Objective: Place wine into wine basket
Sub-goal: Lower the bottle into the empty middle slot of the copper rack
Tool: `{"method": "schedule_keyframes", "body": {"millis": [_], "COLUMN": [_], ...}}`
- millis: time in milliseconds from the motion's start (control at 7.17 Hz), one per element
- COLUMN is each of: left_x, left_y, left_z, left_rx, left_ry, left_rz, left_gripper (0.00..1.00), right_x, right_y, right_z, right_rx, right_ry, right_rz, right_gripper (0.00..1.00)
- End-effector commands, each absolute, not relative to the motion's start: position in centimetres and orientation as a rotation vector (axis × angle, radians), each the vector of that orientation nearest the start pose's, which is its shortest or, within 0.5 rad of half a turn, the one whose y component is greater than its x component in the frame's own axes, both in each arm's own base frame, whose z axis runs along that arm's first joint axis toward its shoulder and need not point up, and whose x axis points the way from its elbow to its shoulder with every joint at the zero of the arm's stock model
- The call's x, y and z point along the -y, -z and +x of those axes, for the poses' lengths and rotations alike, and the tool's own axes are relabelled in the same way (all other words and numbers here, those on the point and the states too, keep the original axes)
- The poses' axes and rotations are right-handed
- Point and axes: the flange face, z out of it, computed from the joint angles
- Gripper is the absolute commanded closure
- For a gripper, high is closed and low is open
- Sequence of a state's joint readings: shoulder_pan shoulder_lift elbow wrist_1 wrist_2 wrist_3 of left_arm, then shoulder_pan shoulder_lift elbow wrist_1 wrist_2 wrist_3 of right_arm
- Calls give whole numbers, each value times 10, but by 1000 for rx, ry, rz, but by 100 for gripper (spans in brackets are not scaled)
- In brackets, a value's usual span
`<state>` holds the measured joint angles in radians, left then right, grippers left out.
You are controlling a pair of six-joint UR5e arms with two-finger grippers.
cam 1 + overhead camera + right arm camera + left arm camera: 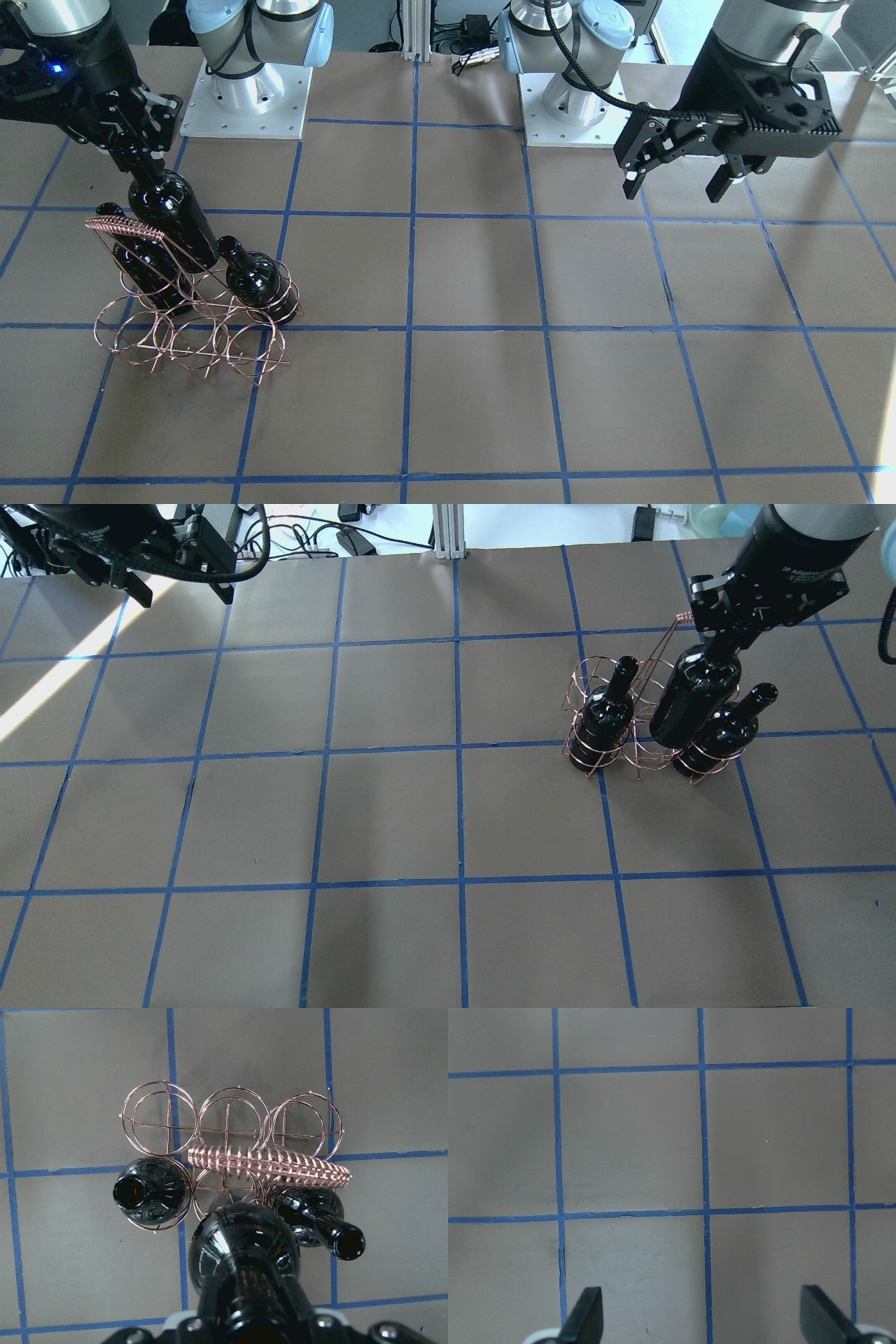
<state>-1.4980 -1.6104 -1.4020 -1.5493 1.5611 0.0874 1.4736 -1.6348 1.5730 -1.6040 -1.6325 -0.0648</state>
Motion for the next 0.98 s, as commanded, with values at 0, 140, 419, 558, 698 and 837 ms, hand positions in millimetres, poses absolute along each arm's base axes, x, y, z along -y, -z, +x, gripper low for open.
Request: {"method": "schedule_keyframes", "body": {"millis": [0, 140, 419, 558, 698, 837], "left_x": [527, 526, 527, 526, 526, 527], "left_y": [-556, -556, -556, -556, -556, -557], "left_z": [-95, -95, -95, -95, -94, -93], "left_rx": [-3129, -3129, -3129, -3129, -3130, -3128], "left_ry": [241, 243, 241, 243, 244, 246], "left_rz": [20, 20, 20, 20, 18, 13], "left_gripper": [0, 0, 0, 0, 0, 0], "right_x": [494, 503, 507, 506, 506, 505], "right_y": [-512, -504, -499, -494, -487, -484], "right_z": [76, 75, 75, 75, 75, 75], "right_rx": [-3196, -3196, -3194, -3194, -3192, -3192], "right_ry": [142, 140, 123, 111, 104, 91], "right_rz": [72, 68, 74, 79, 79, 73], "right_gripper": [100, 100, 100, 100, 100, 100]}}
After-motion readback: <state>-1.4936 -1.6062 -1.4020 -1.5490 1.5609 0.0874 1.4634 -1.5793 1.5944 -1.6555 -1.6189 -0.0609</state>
